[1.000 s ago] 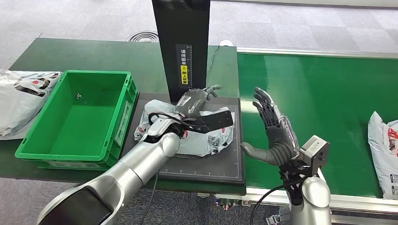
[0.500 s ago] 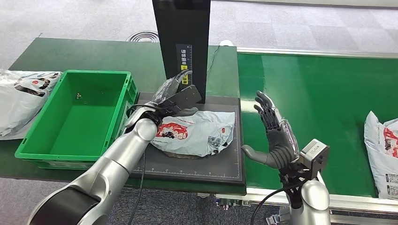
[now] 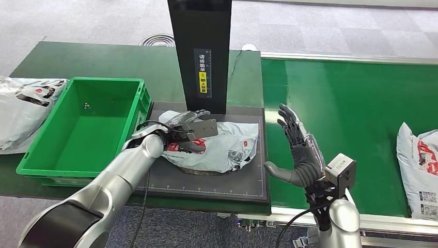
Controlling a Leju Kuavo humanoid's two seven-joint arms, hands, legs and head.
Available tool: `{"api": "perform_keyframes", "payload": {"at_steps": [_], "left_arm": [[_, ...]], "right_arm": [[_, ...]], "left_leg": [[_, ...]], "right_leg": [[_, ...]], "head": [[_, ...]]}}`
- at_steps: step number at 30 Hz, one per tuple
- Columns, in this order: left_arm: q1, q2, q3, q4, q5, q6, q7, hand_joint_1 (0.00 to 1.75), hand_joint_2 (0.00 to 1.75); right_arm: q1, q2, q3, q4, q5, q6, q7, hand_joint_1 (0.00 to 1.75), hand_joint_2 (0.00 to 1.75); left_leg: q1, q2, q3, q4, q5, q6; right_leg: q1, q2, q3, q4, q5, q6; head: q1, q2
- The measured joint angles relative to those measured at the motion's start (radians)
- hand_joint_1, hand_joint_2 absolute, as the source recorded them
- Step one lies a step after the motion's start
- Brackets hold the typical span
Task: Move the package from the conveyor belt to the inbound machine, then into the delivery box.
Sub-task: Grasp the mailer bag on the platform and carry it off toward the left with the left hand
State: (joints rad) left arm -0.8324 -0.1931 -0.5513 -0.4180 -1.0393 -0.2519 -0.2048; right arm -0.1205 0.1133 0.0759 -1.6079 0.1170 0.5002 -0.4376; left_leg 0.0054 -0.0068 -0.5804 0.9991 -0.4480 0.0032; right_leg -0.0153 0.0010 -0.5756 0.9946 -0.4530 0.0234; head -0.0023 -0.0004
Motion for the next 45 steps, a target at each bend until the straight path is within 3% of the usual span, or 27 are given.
{"api": "perform_keyframes", "payload": {"at_steps": [8, 9, 12, 13, 41, 45], "left_arm": [[-0.001, 0.001, -0.003, 0.015, -0.027, -0.02, 0.037, 0.0, 1.75], [0.0, 0.001, -0.003, 0.017, -0.03, -0.02, 0.04, 0.16, 1.75], [0.0, 0.0, -0.005, 0.022, -0.033, -0.02, 0.045, 1.47, 1.75], [0.0, 0.0, -0.006, 0.023, -0.034, -0.021, 0.047, 1.75, 1.75], [0.029, -0.005, -0.008, 0.031, -0.038, -0.017, 0.041, 1.75, 1.75], [0.036, -0.005, -0.007, 0.028, -0.036, 0.039, -0.001, 1.75, 1.75]], "right_arm": [[-0.001, 0.0, 0.0, 0.005, 0.002, 0.001, 0.0, 0.0, 1.75], [-0.001, 0.0, 0.0, 0.005, 0.002, 0.001, 0.0, 0.0, 1.75], [-0.002, 0.0, 0.0, 0.006, 0.002, 0.001, 0.001, 0.0, 1.75], [-0.002, 0.0, 0.0, 0.006, 0.002, 0.001, 0.001, 0.0, 1.75], [-0.021, 0.0, 0.0, 0.047, 0.0, 0.004, 0.003, 0.0, 1.75], [-0.021, 0.0, 0.0, 0.046, -0.004, 0.003, 0.003, 0.0, 1.75]], "left_leg": [[0.0, 0.0, 0.0, 0.0, 0.0, 0.0], [0.0, 0.0, 0.0, 0.0, 0.0, 0.0], [0.0, 0.0, 0.0, 0.0, 0.0, 0.0], [0.0, 0.0, 0.0, 0.0, 0.0, 0.0], [0.0, 0.0, 0.0, 0.0, 0.0, 0.0], [0.0, 0.0, 0.0, 0.0, 0.0, 0.0]], "right_leg": [[0.0, 0.0, 0.0, 0.0, 0.0, 0.0], [0.0, 0.0, 0.0, 0.0, 0.0, 0.0], [0.0, 0.0, 0.0, 0.0, 0.0, 0.0], [0.0, 0.0, 0.0, 0.0, 0.0, 0.0], [0.0, 0.0, 0.0, 0.0, 0.0, 0.0], [0.0, 0.0, 0.0, 0.0, 0.0, 0.0]], "head": [[0.0, 0.0], [0.0, 0.0], [0.0, 0.0], [0.0, 0.0], [0.0, 0.0], [0.0, 0.0]]}}
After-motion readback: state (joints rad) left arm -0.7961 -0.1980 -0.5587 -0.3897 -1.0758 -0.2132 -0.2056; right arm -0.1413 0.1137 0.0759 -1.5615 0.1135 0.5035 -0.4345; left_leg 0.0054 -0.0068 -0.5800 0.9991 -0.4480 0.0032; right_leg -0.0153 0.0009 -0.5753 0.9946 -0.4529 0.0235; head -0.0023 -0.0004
